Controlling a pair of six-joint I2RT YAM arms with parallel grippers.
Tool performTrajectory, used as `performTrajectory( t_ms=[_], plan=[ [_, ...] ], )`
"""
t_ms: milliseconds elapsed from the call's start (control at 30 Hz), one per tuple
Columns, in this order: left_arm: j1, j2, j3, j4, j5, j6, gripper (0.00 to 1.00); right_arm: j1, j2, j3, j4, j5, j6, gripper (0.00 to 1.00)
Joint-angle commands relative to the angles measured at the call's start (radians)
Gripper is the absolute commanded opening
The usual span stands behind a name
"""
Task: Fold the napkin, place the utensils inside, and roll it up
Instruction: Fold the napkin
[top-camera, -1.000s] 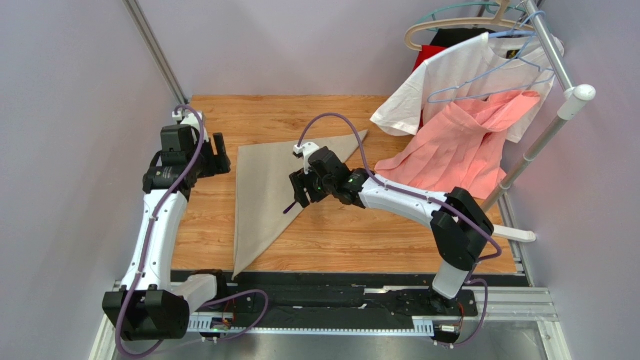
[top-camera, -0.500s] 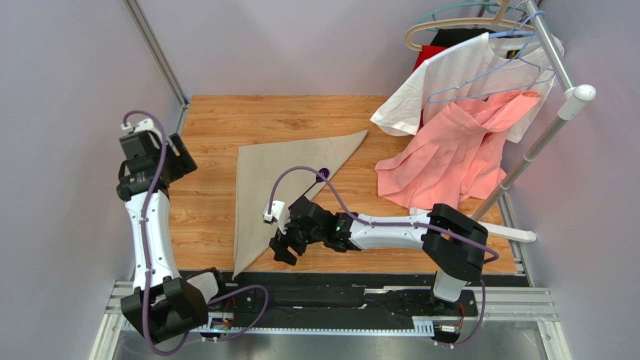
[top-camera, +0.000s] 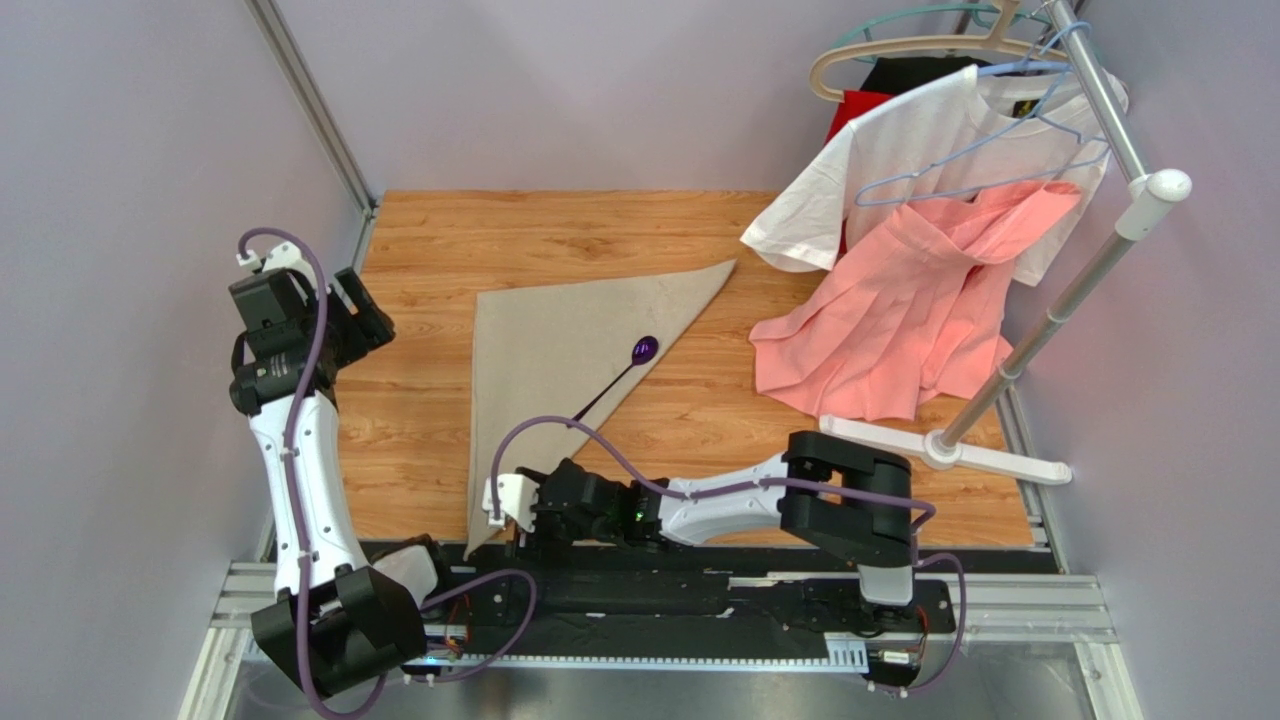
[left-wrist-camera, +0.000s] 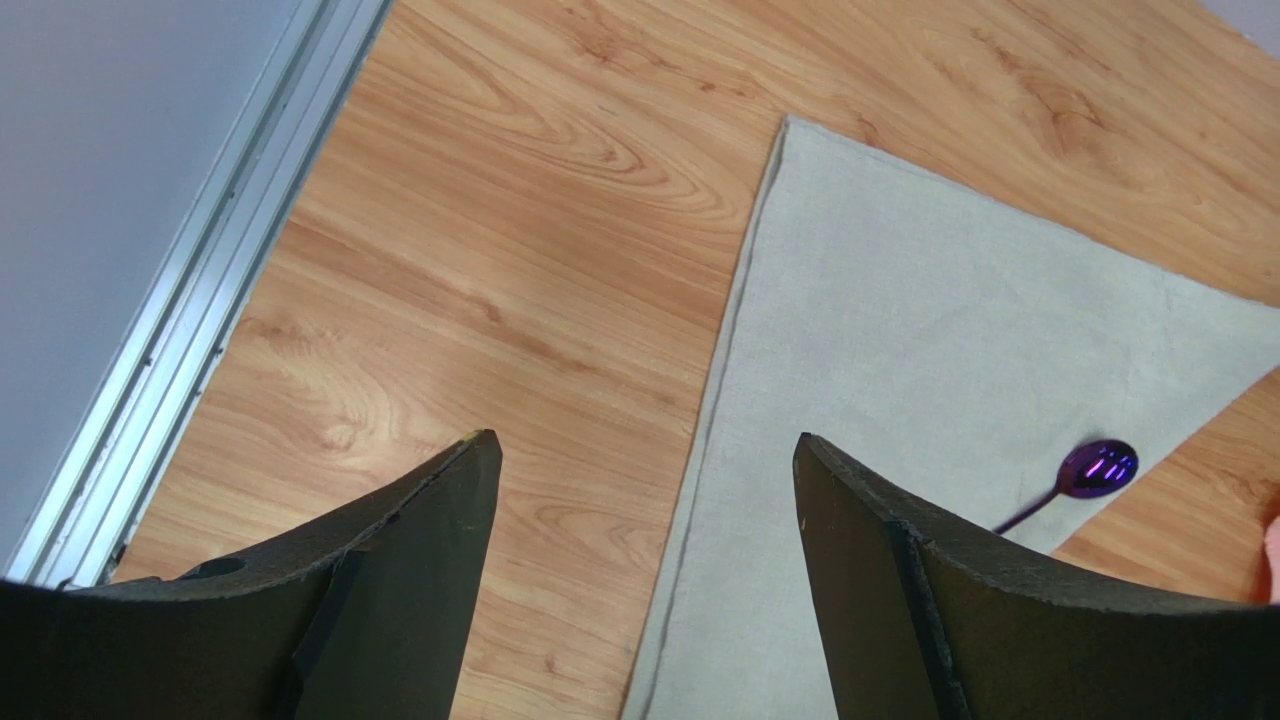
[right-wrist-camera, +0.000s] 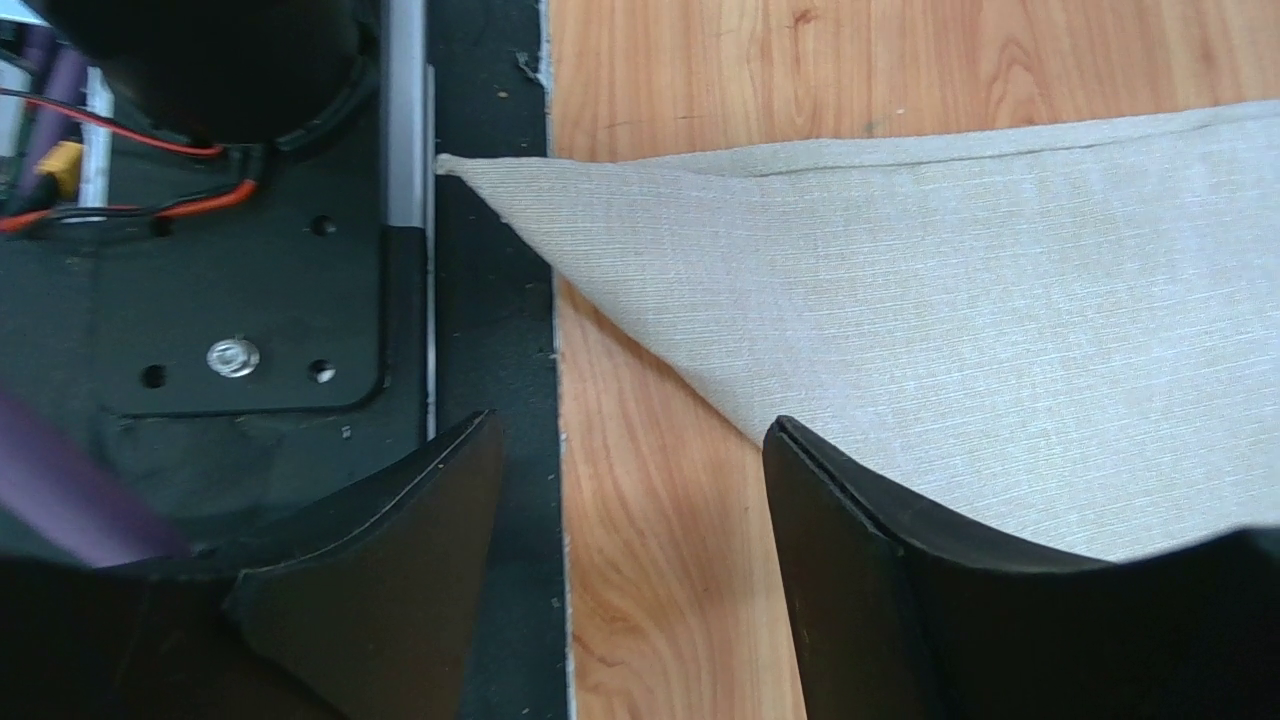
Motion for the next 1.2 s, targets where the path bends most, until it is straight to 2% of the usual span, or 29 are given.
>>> performTrajectory(
  t_ms=[0,133,400,533,667,1167],
  plan=[
    [0.002,-0.023,0.006,0.028,0.03,-0.01,0.8,0.038,0.047,0.061,0.12,0.082,-0.105,0.68],
    [0.002,-0.022,0.006,0.028,0.041,-0.012,0.8,0.097,0.087,0.064,0.198,0.129,-0.149,0.66],
    [0.002,-0.022,0.007,0.028,0.051,-0.02,0.8,0.119,0.156,0.075,0.294,0.151,-0.191,0.61],
    [0.003,-0.022,0.004,0.031,0.061,-0.021,0.8,0.119,0.195,0.108,0.301,0.113,-0.206,0.53],
    [0.003,-0.01,0.006,0.031,0.078,-0.024,0.8,0.121,0.202,0.107,0.322,0.071,-0.211,0.52],
    [0.003,0.006,0.007,0.038,0.131,-0.039,0.8,0.127,0.256,0.174,0.224,-0.015,-0.254,0.44]
  ],
)
